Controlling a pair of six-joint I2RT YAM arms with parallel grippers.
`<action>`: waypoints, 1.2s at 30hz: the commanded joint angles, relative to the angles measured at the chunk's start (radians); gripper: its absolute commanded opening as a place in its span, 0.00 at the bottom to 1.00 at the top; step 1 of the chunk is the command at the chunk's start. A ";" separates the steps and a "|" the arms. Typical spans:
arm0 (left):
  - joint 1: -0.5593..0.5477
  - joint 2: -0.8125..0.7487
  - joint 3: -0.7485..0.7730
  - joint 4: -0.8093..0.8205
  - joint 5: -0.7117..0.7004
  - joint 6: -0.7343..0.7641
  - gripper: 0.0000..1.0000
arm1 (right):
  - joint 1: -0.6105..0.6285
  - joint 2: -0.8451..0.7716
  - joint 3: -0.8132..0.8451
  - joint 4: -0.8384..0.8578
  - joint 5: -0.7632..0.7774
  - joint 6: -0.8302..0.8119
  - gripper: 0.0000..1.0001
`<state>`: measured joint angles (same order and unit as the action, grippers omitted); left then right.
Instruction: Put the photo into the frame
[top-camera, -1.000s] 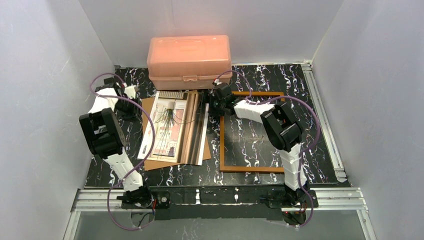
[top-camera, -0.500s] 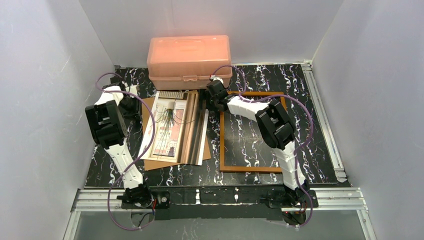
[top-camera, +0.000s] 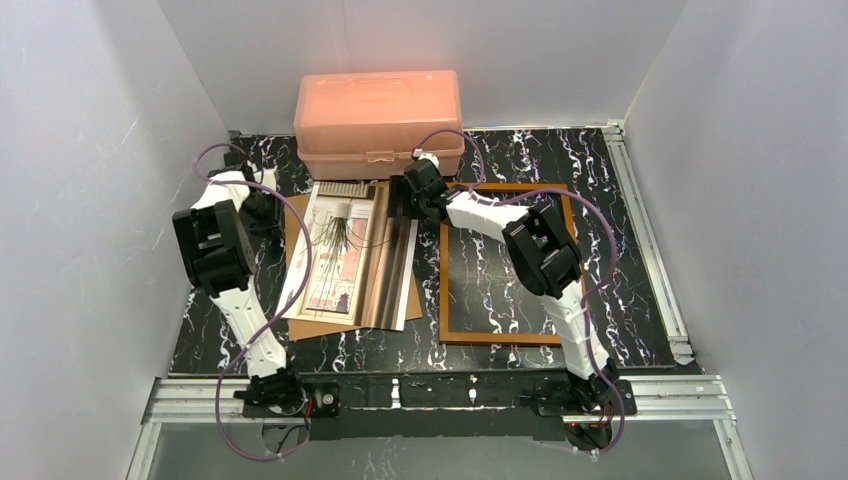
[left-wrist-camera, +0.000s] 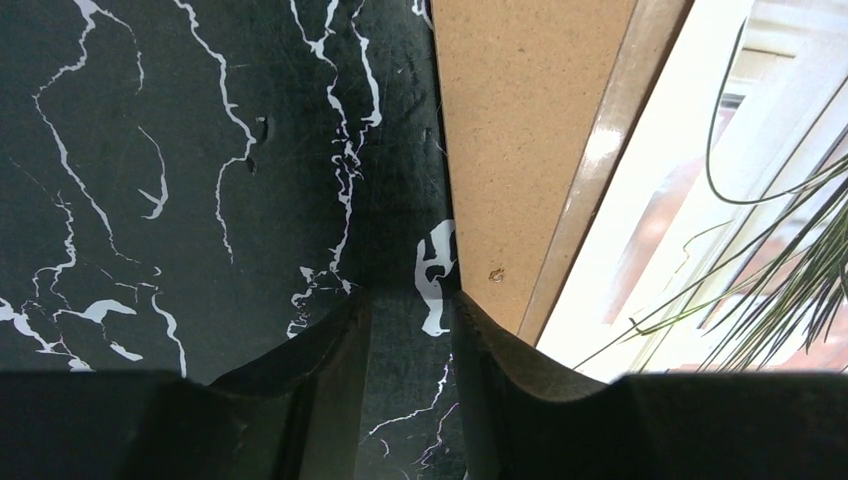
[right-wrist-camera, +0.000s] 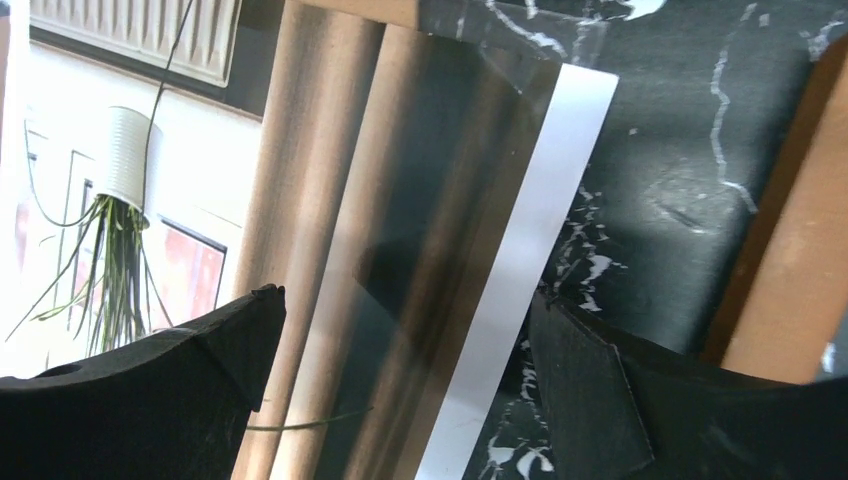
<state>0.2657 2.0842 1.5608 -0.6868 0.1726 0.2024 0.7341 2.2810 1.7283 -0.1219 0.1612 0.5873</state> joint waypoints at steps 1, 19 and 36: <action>-0.026 0.022 -0.001 0.003 0.007 -0.010 0.33 | 0.042 0.048 -0.048 -0.066 -0.121 0.086 0.99; -0.033 0.025 -0.027 0.002 0.014 0.008 0.32 | 0.032 -0.115 -0.246 0.286 -0.384 0.277 0.97; -0.033 0.019 -0.003 -0.005 -0.003 0.017 0.29 | -0.013 -0.121 -0.082 -0.072 -0.047 -0.024 0.99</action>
<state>0.2459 2.0857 1.5604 -0.6582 0.1406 0.2173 0.7338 2.1384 1.5764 -0.1143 0.0296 0.6476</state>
